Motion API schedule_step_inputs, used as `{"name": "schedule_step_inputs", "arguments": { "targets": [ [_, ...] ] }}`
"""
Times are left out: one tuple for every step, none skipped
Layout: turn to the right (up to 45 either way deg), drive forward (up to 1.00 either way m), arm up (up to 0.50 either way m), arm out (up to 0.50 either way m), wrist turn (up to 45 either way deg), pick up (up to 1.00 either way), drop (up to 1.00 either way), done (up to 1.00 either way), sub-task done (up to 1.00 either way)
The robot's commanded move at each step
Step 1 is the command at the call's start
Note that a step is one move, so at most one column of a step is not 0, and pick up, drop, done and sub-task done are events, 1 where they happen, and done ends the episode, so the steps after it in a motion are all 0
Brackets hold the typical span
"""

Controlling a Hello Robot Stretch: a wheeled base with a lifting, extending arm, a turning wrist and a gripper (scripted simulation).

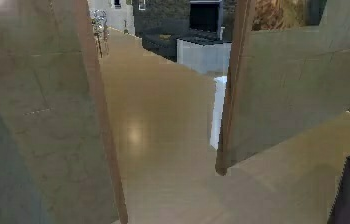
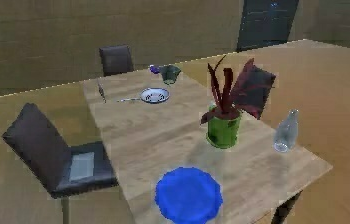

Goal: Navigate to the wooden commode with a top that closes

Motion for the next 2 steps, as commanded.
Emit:
{"name": "schedule_step_inputs", "arguments": {
  "targets": [
    [0.0,0.85,0.0,0.0,0.0,0.0,0.0,0.0,0.0],
    [-15.0,0.0,0.0,0.0,0.0,0.0,0.0,0.0,0.0]
  ]
}}
